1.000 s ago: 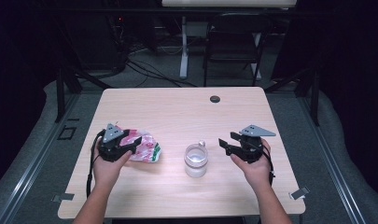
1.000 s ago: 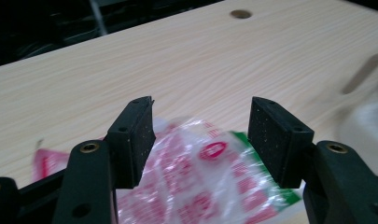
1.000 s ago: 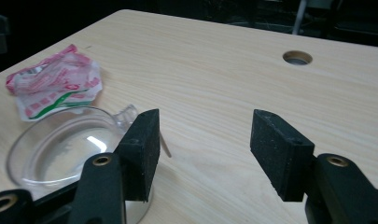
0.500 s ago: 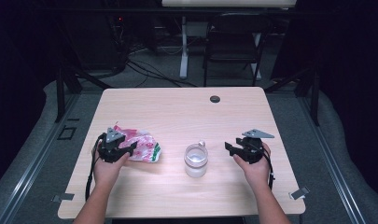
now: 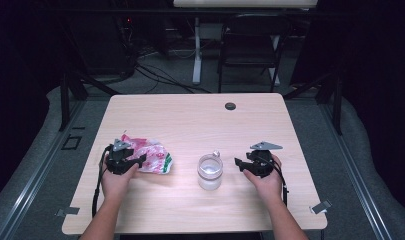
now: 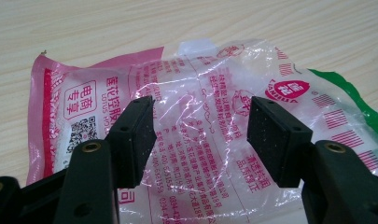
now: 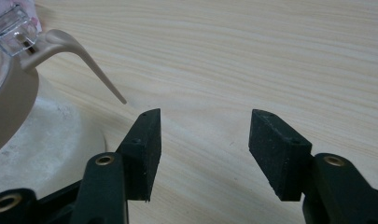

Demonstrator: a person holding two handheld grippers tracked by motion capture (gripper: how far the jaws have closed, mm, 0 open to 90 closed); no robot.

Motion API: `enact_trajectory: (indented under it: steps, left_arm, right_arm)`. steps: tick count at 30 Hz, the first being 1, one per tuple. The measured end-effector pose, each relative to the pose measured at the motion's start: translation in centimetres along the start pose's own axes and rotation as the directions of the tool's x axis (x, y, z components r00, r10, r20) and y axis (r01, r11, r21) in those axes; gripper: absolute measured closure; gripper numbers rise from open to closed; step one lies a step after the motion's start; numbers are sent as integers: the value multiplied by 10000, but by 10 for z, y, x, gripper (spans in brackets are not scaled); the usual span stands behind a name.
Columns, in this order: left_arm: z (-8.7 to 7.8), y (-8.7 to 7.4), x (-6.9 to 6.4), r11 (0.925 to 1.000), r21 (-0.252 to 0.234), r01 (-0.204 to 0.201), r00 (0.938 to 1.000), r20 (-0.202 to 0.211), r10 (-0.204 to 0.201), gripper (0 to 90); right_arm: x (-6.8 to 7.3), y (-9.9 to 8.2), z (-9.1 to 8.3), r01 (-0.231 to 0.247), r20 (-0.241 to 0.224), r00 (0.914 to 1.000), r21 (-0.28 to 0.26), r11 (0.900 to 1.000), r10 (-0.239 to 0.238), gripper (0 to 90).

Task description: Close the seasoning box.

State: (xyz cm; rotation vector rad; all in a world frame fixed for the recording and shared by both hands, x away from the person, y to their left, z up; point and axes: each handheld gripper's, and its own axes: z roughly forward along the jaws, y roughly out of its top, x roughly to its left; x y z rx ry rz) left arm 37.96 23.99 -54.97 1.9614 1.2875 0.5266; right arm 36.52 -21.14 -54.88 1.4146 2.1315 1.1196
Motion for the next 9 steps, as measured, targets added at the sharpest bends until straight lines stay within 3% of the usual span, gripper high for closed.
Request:
enact_trajectory:
  steps: [9]
  left_arm:
    - [1, 0, -1, 10000, 58, -15, 10000, 24, 14, 407]
  right_arm:
    - [-3, -1, 2, -211, -57, 9998, 82, 9997, 212, 428]
